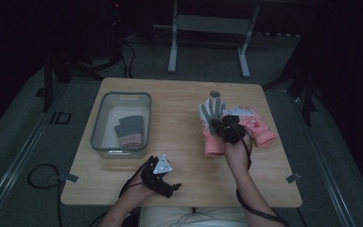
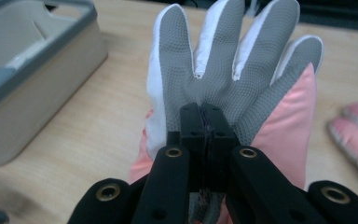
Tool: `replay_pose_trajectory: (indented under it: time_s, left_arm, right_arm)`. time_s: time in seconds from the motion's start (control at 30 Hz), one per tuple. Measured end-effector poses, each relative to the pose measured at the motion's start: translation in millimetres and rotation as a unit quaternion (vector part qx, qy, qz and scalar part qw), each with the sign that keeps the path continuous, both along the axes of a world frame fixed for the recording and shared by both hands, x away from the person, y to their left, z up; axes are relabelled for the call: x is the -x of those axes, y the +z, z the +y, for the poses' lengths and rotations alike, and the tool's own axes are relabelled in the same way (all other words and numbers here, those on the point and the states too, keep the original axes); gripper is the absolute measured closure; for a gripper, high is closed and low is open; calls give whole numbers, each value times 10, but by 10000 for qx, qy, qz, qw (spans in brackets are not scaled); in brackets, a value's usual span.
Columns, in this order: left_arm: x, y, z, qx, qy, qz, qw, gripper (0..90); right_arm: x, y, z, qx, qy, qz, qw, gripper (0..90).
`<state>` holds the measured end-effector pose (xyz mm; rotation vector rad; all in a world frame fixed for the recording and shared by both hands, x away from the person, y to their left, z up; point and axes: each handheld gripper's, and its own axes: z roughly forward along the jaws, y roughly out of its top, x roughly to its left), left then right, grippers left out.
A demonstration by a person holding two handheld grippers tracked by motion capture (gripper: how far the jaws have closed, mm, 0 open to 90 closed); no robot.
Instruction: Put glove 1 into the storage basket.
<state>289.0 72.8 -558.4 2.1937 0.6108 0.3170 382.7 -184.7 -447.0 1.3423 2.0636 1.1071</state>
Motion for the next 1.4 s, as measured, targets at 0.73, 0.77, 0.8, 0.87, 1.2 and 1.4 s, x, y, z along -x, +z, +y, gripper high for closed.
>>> replay_pose_trajectory:
  time_s: [0.73, 0.77, 0.8, 0.87, 1.2, 1.4]
  left_arm:
    - [14, -15, 12, 12, -23, -20, 10000, 18]
    - [14, -15, 12, 12, -23, -20, 10000, 18]
    - [13, -17, 15, 11, -25, -24, 10000, 18]
    - [15, -16, 18, 19, -22, -25, 10000, 18]
    - [12, -20, 31, 31, -38, -6, 10000, 18]
    - [7, -22, 40, 71, -41, -10, 10000, 18]
  right_arm:
    - [-323, -661, 565, 3, -275, 703, 9971, 883]
    - [-351, -680, 585, 22, -249, 754, 9968, 882]
    - [-374, -701, 609, 52, -217, 780, 9967, 882]
    - [-400, -750, 662, 192, -146, 798, 9965, 881]
    - [-471, -808, 689, 230, 110, 925, 9954, 780]
    - [-359, -568, 594, 169, 412, 654, 9969, 663]
